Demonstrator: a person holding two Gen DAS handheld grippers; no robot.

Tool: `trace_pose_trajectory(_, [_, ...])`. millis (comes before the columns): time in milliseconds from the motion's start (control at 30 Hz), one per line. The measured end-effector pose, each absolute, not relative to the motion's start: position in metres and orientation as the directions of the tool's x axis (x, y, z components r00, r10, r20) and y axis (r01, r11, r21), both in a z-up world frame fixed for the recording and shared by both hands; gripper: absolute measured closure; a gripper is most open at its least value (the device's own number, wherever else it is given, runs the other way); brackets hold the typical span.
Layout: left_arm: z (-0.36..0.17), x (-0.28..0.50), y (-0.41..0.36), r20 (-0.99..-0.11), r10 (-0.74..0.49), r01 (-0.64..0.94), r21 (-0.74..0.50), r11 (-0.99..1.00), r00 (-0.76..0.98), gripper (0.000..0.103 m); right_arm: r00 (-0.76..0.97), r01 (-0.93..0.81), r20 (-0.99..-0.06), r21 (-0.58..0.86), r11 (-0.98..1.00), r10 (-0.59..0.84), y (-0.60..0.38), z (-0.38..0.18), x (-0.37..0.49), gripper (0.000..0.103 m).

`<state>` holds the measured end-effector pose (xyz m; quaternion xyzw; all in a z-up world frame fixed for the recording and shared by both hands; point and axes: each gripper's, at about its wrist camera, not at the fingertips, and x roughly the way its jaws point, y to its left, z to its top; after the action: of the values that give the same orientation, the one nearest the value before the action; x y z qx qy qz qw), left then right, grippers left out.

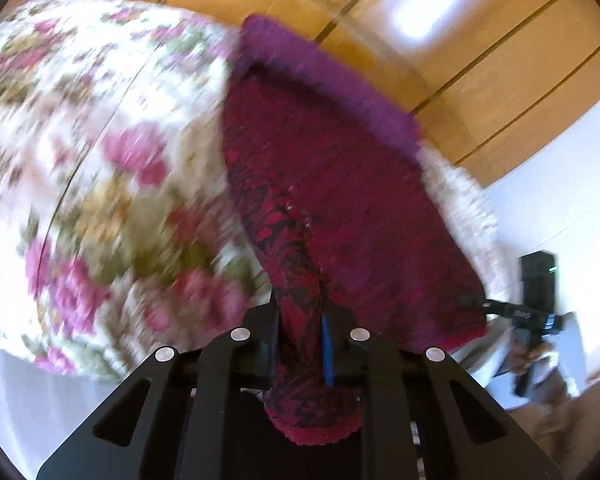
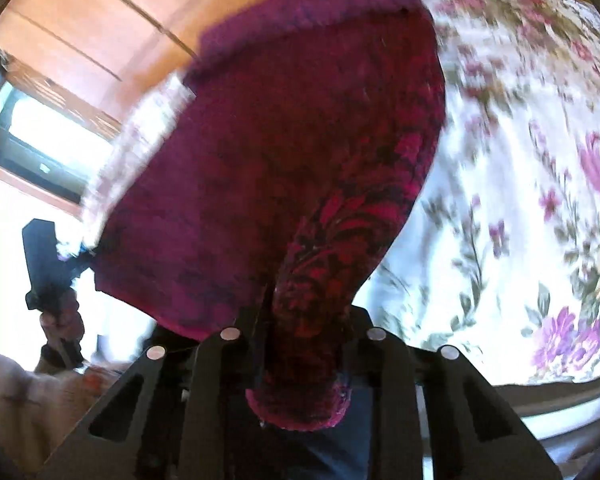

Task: Fold small clothes
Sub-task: 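Fold the side over with the right gripper while the left gripper holds the sweater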

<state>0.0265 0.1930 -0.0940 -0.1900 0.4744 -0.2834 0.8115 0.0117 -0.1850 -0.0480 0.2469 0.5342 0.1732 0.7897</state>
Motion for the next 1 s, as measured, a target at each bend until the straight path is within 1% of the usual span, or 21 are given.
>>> trace_pose_trajectory(100, [-0.068, 0.045, 0.188, -0.582, -0.709, 0.321, -0.636, 0.702, 0.399, 0.088, 0.450, -0.032, -0.678, 0.639, 0.769, 0.582, -0.192, -0.026, 0.026, 0.080])
trace_pose_trajectory(167, [-0.060, 0.064, 0.183, -0.548, -0.737, 0.331, -0.664, 0.670, 0.395, 0.088, 0.490, -0.023, -0.635, 0.676, 0.737, 0.597, -0.198, -0.023, 0.041, 0.080])
trace_pose_trajectory(267, [-0.054, 0.100, 0.172, -0.521, -0.754, 0.317, -0.693, 0.647, 0.400, 0.088, 0.535, 0.019, -0.603, 0.709, 0.705, 0.592, -0.212, -0.024, 0.070, 0.080])
trace_pose_trajectory(400, [-0.052, 0.151, 0.162, -0.521, -0.741, 0.284, -0.700, 0.655, 0.425, 0.089, 0.580, 0.097, -0.599, 0.724, 0.683, 0.552, -0.229, -0.031, 0.108, 0.081])
trace_pose_trajectory(533, [-0.060, 0.202, 0.151, -0.550, -0.722, 0.207, -0.716, 0.666, 0.421, 0.088, 0.576, 0.186, -0.639, 0.710, 0.679, 0.510, -0.250, -0.042, 0.153, 0.080])
trace_pose_trajectory(567, [-0.063, 0.212, 0.150, -0.546, -0.731, 0.188, -0.733, 0.653, 0.408, 0.086, 0.573, 0.200, -0.647, 0.706, 0.679, 0.503, -0.258, -0.043, 0.155, 0.079])
trace_pose_trajectory(600, [-0.066, 0.221, 0.149, -0.540, -0.738, 0.164, -0.751, 0.639, 0.404, 0.080, 0.571, 0.214, -0.654, 0.702, 0.679, 0.497, -0.262, -0.047, 0.163, 0.076])
trace_pose_trajectory(633, [-0.067, 0.229, 0.150, -0.534, -0.743, 0.139, -0.766, 0.627, 0.404, 0.072, 0.567, 0.224, -0.655, 0.707, 0.671, 0.500, -0.265, -0.052, 0.169, 0.072])
trace_pose_trajectory(667, [-0.068, 0.234, 0.152, -0.521, -0.752, 0.128, -0.782, 0.610, 0.405, 0.069, 0.558, 0.237, -0.651, 0.719, 0.653, 0.514, -0.268, -0.056, 0.176, 0.064])
trace_pose_trajectory(700, [-0.066, 0.239, 0.156, -0.491, -0.769, 0.115, -0.808, 0.578, 0.409, 0.062, 0.556, 0.251, -0.648, 0.729, 0.637, 0.521, -0.271, -0.059, 0.179, 0.057])
trace_pose_trajectory(733, [-0.066, 0.241, 0.161, -0.459, -0.789, 0.107, -0.834, 0.541, 0.409, 0.052, 0.558, 0.254, -0.637, 0.741, 0.622, 0.531, -0.273, -0.060, 0.179, 0.052])
trace_pose_trajectory(767, [-0.066, 0.242, 0.167, -0.423, -0.805, 0.102, -0.858, 0.503, 0.417, 0.046, 0.571, 0.241, -0.602, 0.773, 0.586, 0.559, -0.277, -0.060, 0.179, 0.036])
trace_pose_trajectory(800, [-0.063, 0.240, 0.176, -0.407, -0.796, 0.099, -0.862, 0.497, 0.449, 0.040, 0.587, 0.229, -0.576, 0.792, 0.566, 0.569, -0.279, -0.058, 0.177, 0.016])
trace_pose_trajectory(833, [-0.061, 0.238, 0.185, -0.411, -0.773, 0.099, -0.851, 0.515, 0.483, 0.040, 0.608, 0.215, -0.559, 0.799, 0.561, 0.563, -0.283, -0.054, 0.173, 0.012])
trace_pose_trajectory(900, [-0.061, 0.235, 0.199, -0.425, -0.750, 0.088, -0.840, 0.536, 0.507, 0.040, 0.644, 0.181, -0.549, 0.786, 0.591, 0.533, -0.290, -0.042, 0.165, 0.007])
trace_pose_trajectory(967, [-0.067, 0.228, 0.212, -0.477, -0.698, 0.073, -0.796, 0.600, 0.533, 0.040, 0.655, 0.178, -0.570, 0.754, 0.632, 0.496, -0.296, -0.036, 0.152, 0.007])
trace_pose_trajectory(1000, [-0.071, 0.222, 0.213, -0.514, -0.670, 0.080, -0.759, 0.646, 0.537, 0.040, 0.650, 0.183, -0.603, 0.716, 0.674, 0.463, -0.298, -0.034, 0.145, 0.007])
